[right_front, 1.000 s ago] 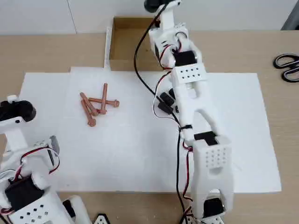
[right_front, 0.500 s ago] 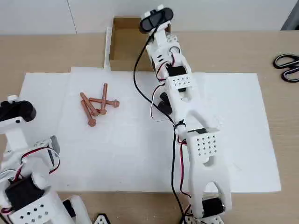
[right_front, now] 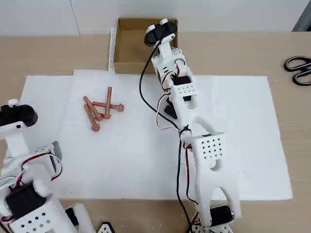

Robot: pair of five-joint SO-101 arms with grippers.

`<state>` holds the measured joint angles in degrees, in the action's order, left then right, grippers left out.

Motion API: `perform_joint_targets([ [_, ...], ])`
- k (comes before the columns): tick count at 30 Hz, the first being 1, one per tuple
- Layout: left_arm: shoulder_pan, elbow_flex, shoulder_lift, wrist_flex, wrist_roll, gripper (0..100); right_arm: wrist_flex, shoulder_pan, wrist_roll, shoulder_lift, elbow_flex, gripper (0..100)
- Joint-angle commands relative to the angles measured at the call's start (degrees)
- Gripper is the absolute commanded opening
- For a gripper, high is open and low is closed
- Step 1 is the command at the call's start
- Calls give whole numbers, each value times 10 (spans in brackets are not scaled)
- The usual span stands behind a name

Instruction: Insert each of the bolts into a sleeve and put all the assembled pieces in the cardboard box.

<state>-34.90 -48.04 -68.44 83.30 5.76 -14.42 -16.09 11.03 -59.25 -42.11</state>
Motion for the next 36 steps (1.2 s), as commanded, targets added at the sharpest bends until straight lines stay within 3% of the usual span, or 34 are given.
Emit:
perform_joint_targets([
  [1,-3,19,-4,1,4,222,18,7,4,17,-41,194],
  [9,-3,19,-4,1,4,222,-41,13,8,29,-151,202],
  [24,0,19,-4,1,4,222,-640,9,18,163,-546,202],
  [29,0,19,-4,1,4,222,-825,-4,18,268,-542,202],
  [36,-1,19,-4,0,4,222,-829,30,-5,442,-411,202],
])
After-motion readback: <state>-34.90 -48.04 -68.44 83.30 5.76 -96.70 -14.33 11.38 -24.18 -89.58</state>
